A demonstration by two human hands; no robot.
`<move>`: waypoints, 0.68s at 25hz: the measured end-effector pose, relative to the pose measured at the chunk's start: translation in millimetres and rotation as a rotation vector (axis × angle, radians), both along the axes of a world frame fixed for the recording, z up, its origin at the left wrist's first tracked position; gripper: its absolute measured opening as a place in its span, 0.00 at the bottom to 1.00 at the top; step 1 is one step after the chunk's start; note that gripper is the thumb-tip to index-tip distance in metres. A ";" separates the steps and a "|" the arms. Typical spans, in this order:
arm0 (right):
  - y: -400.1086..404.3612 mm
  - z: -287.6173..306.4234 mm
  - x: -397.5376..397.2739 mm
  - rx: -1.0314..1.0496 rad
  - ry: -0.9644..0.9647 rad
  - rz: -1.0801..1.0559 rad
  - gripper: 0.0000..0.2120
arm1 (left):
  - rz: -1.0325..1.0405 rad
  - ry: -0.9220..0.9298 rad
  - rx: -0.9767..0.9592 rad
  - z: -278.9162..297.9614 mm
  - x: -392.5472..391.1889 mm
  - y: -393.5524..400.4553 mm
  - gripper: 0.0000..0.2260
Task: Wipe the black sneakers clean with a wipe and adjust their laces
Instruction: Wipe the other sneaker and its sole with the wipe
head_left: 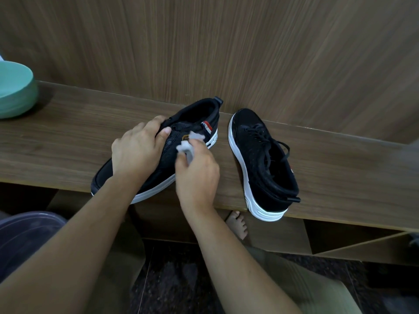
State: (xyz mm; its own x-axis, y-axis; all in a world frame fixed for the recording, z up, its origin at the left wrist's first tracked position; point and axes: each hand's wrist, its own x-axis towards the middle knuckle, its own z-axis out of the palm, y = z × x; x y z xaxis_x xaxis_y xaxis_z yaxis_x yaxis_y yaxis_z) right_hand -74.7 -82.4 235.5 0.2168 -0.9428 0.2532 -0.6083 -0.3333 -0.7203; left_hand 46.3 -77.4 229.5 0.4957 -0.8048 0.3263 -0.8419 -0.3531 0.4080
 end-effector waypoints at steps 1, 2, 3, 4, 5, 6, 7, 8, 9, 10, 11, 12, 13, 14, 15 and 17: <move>2.1 -2.2 2.0 -0.089 0.071 0.093 0.16 | -0.003 0.006 0.004 0.5 0.4 0.1 0.19; 3.5 -7.8 1.9 -0.186 0.170 0.175 0.17 | -0.007 0.008 0.006 0.7 0.7 0.1 0.19; 1.8 -17.0 -2.2 -0.299 0.275 0.235 0.17 | -0.010 0.002 0.003 0.7 0.2 0.4 0.19; -2.2 -26.5 -9.2 -0.411 0.360 0.284 0.18 | -0.012 -0.010 -0.004 0.0 -0.2 0.7 0.19; -7.0 -34.5 -16.9 -0.482 0.419 0.329 0.19 | -0.015 -0.019 -0.011 -0.3 -0.1 0.5 0.19; -10.4 -38.1 -24.2 -0.502 0.450 0.370 0.20 | -0.017 -0.021 -0.013 -0.6 0.1 0.2 0.19; -12.6 -38.5 -29.2 -0.512 0.460 0.403 0.21 | -0.017 -0.018 -0.011 -0.2 -0.1 -0.1 0.19; -12.9 -36.6 -31.1 -0.529 0.458 0.444 0.22 | -0.017 -0.013 -0.004 0.0 0.0 0.3 0.19; -11.3 -34.0 -31.0 -0.546 0.454 0.499 0.21 | -0.020 -0.009 0.002 -0.3 -0.2 1.4 0.19; -9.5 -29.4 -30.8 -0.563 0.452 0.557 0.20 | -0.027 -0.009 0.006 -0.2 -0.6 2.1 0.19; -10.5 -25.8 -30.0 -0.583 0.449 0.606 0.20 | -0.034 -0.010 0.009 0.2 -0.9 2.6 0.19; -15.3 -22.9 -29.2 -0.606 0.440 0.633 0.19 | -0.040 -0.011 0.012 0.4 -0.7 2.9 0.19; -22.7 -20.2 -29.3 -0.627 0.435 0.634 0.19 | -0.044 -0.012 0.014 0.8 -0.1 3.0 0.20; -31.7 -18.3 -30.7 -0.638 0.431 0.610 0.19 | -0.044 -0.010 0.018 1.0 0.2 3.4 0.20; -40.9 -16.3 -32.8 -0.633 0.421 0.565 0.19 | -0.044 -0.006 0.021 1.4 0.4 3.8 0.20; -54.0 -13.5 -35.3 -0.607 0.389 0.462 0.19 | -0.044 0.001 0.022 1.8 0.3 4.1 0.20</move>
